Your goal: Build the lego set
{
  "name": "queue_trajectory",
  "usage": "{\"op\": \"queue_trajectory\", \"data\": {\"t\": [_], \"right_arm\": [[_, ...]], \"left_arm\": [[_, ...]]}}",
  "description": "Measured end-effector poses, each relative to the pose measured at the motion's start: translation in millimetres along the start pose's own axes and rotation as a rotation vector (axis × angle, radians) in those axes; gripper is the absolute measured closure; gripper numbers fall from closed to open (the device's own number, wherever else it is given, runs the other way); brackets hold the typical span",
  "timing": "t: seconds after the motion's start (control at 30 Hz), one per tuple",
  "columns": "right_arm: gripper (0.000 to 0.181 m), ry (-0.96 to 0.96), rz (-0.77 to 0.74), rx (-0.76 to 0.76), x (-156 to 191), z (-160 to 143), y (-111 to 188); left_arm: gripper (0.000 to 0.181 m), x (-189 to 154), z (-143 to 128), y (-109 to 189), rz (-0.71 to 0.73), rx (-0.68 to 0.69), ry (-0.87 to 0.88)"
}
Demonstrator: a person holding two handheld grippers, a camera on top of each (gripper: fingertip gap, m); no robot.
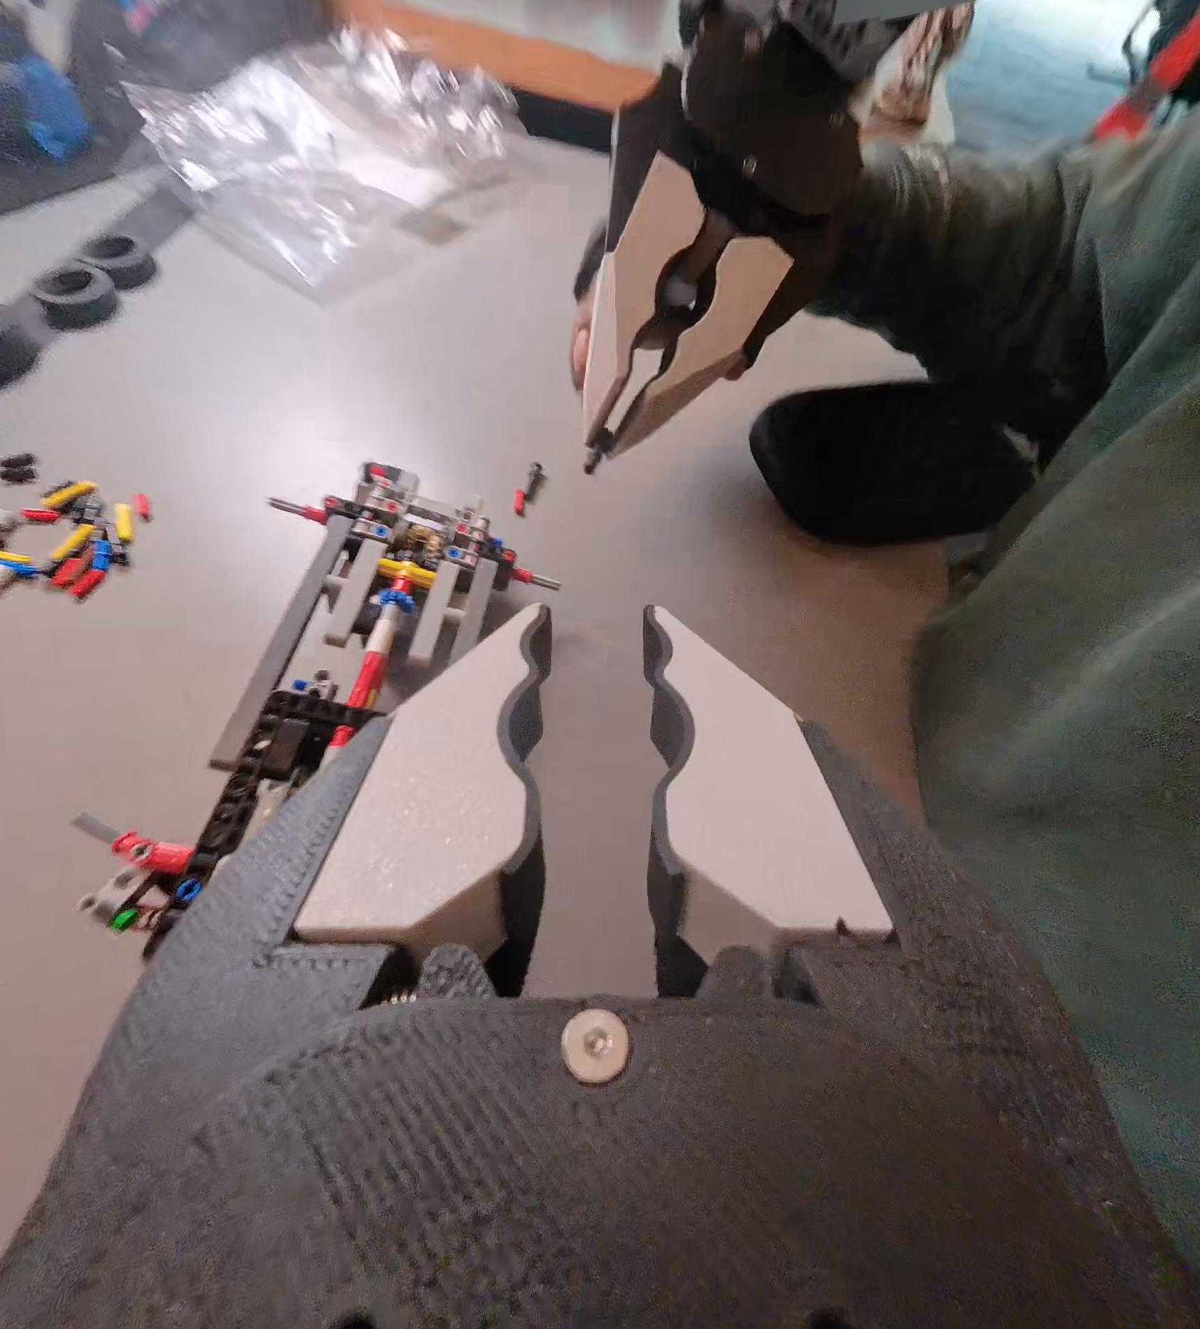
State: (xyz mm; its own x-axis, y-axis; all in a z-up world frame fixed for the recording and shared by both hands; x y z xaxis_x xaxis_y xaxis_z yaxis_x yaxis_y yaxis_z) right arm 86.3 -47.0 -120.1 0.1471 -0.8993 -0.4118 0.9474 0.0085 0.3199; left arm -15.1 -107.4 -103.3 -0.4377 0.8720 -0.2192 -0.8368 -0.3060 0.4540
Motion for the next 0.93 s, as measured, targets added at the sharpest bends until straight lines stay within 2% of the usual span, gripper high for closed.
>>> {"op": "queue_trajectory", "data": {"t": [0.1,0.17,0.3,0.47,0.67,0.8,0.93], "right_arm": [[0.181,-0.087,-0.210,0.295,-40,-73,32],[0.181,-0.159,-0.267,0.433,-47,-108,44],[0.180,-0.187,-0.272,0.537,-43,-132,40],[0.180,-0.169,-0.297,0.606,-47,-137,34],[0.168,-0.213,-0.304,0.611,-46,-135,32],[0.159,-0.316,-0.398,0.451,-58,-118,35],[0.159,-0.472,-0.516,0.201,-71,-83,47]], "left_arm": [[0.151,8,2,39,0.141,-0.182,-0.001],[0.151,17,-6,65,0.264,-0.278,0.008],[0.151,32,-31,114,0.520,-0.340,0.046],[0.157,31,-54,195,0.840,-0.391,0.090],[0.157,17,-78,287,1.051,-0.355,0.175],[0.157,13,-97,341,1.137,-0.236,0.252],[0.158,23,-130,378,1.137,0.002,0.373]]}}
Point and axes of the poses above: each gripper's, where its closed fingertips meet, y back along the fingers, z out of its top, x = y × z across the jaws, the point moved 3 cm from there along y, back along the fingers, and after that the axes turned 12 degrees about -z, right-handed, at the moved point
